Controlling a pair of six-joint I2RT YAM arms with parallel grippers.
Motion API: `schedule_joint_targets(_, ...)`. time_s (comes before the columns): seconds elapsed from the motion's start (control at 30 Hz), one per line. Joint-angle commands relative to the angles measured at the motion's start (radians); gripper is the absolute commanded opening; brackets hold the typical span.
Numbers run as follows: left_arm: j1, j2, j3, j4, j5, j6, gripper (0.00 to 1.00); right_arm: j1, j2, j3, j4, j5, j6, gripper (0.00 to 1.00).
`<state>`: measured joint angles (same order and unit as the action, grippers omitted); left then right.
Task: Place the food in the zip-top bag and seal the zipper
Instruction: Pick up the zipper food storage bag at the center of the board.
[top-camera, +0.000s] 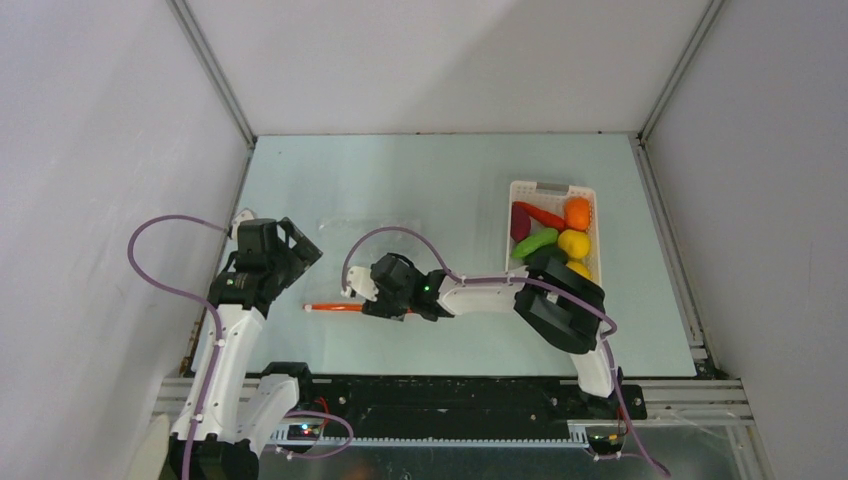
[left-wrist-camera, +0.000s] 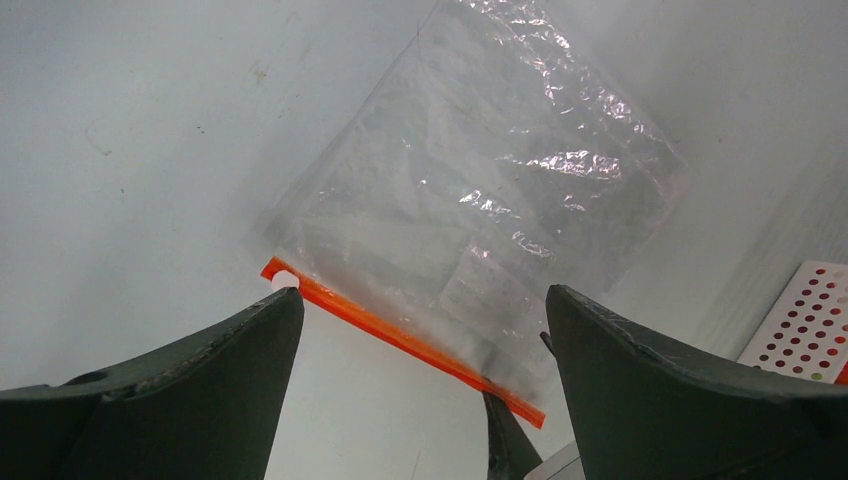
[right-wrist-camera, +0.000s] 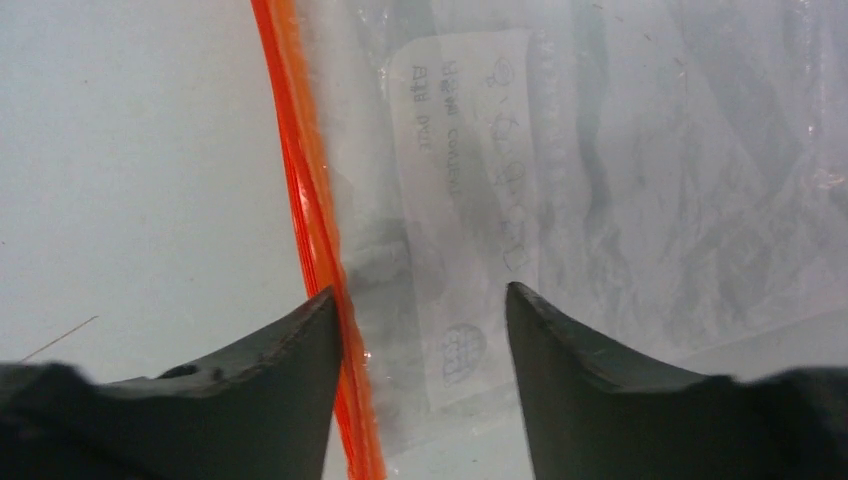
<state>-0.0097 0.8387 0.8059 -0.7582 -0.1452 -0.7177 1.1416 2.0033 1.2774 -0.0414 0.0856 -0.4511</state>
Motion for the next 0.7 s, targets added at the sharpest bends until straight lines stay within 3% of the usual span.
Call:
schedule_joint_targets(0.0, 0.007, -0.011, 0.006, 0.007, 0.001, -0.005, 0.98, -0.023, 0.035, 0.070, -0.031, -0.070, 0.060, 0.58)
schedule_joint_targets(0.13, 0.007, -0.013, 0.007, 0.007, 0.007, -0.005, 0.98, -0.040, 0.041, 0.091, -0.055, -0.144, 0.118, 0.31)
schedule_joint_targets(0.2, 0.007, -0.015, 0.007, 0.008, 0.012, -0.004, 0.98, -0.052, 0.028, 0.092, -0.047, -0.170, 0.169, 0.05)
schedule_joint_targets(0.23, 0.007, -0.019, 0.009, 0.009, 0.018, -0.004, 0.98, -0.065, 0.015, 0.092, -0.042, -0.182, 0.221, 0.01)
schedule_joint_targets(0.5, 0.007, -0.112, 0.089, -0.003, 0.169, 0.054, 0.98, -0.136, -0.145, 0.061, 0.062, -0.227, 0.638, 0.00)
schedule_joint_targets(0.67, 0.007, -0.235, 0.108, 0.059, 0.221, 0.029, 0.98, -0.159, -0.276, 0.052, 0.081, -0.148, 0.908, 0.00)
